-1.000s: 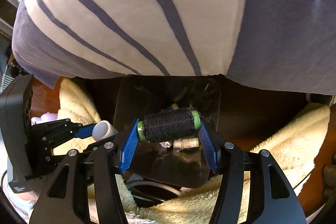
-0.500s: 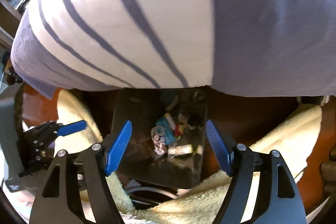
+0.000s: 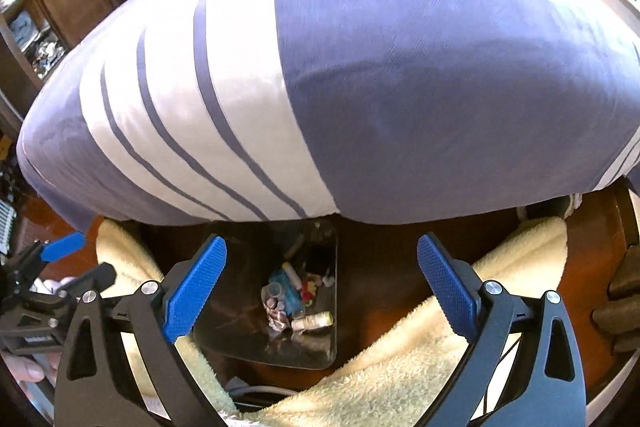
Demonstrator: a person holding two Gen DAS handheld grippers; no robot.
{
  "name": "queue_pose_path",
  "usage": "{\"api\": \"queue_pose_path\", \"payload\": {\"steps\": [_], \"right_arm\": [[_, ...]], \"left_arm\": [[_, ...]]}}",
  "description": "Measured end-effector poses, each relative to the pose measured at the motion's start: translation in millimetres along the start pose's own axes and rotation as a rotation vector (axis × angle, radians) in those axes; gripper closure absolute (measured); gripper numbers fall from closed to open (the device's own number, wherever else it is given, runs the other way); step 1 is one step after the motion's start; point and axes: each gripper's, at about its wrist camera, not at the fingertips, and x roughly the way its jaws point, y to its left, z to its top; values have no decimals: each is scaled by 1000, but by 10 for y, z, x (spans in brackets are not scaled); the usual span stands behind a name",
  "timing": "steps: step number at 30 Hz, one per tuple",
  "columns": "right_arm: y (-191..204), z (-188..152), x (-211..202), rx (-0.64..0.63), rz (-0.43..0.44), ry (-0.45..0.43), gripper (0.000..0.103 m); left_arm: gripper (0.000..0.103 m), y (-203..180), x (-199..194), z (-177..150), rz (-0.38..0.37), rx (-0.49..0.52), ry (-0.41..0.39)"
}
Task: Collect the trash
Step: 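Raise both open tools back up toward the last items on the bed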
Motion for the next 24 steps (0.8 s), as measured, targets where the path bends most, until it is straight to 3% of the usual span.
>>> {"api": "queue_pose_path", "payload": {"steps": [7, 12, 24], "right_arm": [[-40, 206, -220, -7, -9, -66, 6], [-38, 537, -394, -31, -30, -130, 6], [117, 1657, -385, -65, -4, -211, 6]], "left_arm": [[8, -49, -228, 173, 32, 50, -55], [8, 6, -339, 437, 60, 67, -110], [8, 165, -254, 1490, 116, 86, -186]]}}
